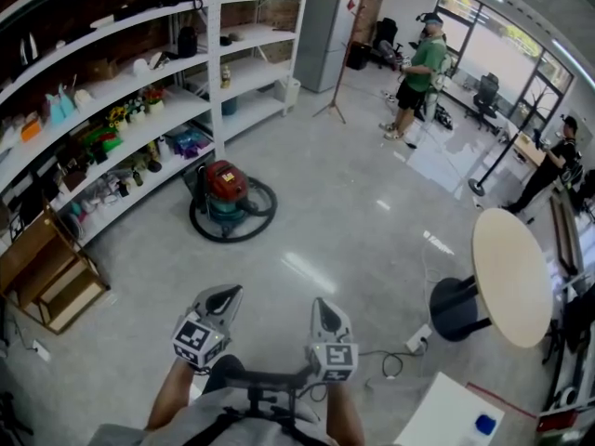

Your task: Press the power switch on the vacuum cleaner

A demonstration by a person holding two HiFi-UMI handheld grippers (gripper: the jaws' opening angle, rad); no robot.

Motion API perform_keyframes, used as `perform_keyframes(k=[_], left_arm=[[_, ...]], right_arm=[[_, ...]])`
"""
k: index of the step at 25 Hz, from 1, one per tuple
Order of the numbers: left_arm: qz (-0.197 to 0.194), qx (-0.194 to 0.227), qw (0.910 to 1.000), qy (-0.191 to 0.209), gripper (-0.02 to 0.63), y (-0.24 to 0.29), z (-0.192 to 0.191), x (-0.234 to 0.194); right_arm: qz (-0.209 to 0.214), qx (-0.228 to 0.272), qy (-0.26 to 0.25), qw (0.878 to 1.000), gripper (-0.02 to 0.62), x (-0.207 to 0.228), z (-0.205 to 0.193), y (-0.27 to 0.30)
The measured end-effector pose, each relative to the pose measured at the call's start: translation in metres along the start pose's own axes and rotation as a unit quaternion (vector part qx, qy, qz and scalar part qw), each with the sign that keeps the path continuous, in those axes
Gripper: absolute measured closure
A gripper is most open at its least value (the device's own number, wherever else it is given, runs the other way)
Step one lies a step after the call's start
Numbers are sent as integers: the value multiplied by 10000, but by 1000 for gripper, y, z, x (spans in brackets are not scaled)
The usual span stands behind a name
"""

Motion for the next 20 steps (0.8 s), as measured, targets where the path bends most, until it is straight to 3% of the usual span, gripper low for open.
perform_keyframes(k=[13, 20], left_arm=[[-232, -86, 9996, 100, 600, 94, 35, -58], [-431, -94, 9989, 182, 598, 156, 75, -113]], right_arm=[[-232, -184, 201, 9994, 583, 49, 24, 86], [-379, -108, 349, 9986, 583, 77, 70, 153]])
Point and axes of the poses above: the fingertips, and each gripper's own axes: y forward along the fingers, x to its right, z out of its top, the point moved 4 cm from there along -y, backward along the fingers, and after that the axes turned 12 degrees about -x, right-handed, at the moved point
